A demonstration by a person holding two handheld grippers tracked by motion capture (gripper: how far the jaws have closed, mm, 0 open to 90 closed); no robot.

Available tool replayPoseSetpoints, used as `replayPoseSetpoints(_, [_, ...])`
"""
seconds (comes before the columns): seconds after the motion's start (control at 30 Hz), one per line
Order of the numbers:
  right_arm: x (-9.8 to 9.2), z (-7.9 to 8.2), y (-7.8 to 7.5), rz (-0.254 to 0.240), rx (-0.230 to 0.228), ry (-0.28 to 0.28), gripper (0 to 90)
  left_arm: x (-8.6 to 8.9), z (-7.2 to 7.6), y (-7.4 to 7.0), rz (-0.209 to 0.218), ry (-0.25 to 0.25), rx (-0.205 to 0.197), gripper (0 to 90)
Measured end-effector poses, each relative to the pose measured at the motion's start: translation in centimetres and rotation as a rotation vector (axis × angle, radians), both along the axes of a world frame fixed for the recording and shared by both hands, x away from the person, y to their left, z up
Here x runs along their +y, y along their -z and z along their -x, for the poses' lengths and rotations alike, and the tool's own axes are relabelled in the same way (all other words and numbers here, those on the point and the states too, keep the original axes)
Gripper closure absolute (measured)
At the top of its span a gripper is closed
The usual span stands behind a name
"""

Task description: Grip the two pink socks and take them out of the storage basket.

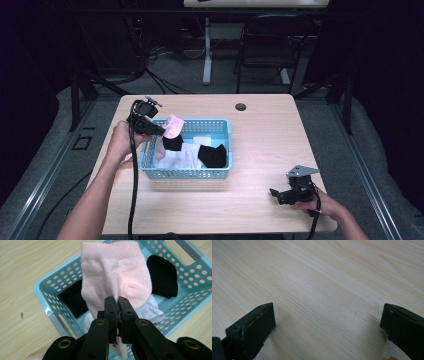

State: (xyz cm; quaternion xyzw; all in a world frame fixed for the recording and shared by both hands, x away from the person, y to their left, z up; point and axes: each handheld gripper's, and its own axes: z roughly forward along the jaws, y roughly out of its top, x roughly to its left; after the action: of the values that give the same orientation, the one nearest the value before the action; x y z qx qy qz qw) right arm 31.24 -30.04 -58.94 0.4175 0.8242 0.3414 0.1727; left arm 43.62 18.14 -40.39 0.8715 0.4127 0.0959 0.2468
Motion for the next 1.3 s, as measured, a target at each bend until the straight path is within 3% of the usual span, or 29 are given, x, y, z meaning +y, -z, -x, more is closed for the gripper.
replayPoseSetpoints(0.6, [0.0, 0.0, 0.0, 0.000, 0.000, 0.000, 0.0, 1.8, 0.5, -3.0, -0.012, -0.028, -0.035, 86.6])
replayPoseSetpoints(1.0, [0.0, 0.0, 0.0, 0.000, 0.000, 0.000, 0.0, 4.7, 1.1, -4.3, -0.003, -0.075, -0.053, 86.6])
replayPoseSetpoints(1.3, [0.0, 0.0, 0.0, 0.000, 0.000, 0.000, 0.0, 8.1, 1.8, -5.0, -0.021, -0.140, -0.061, 86.6])
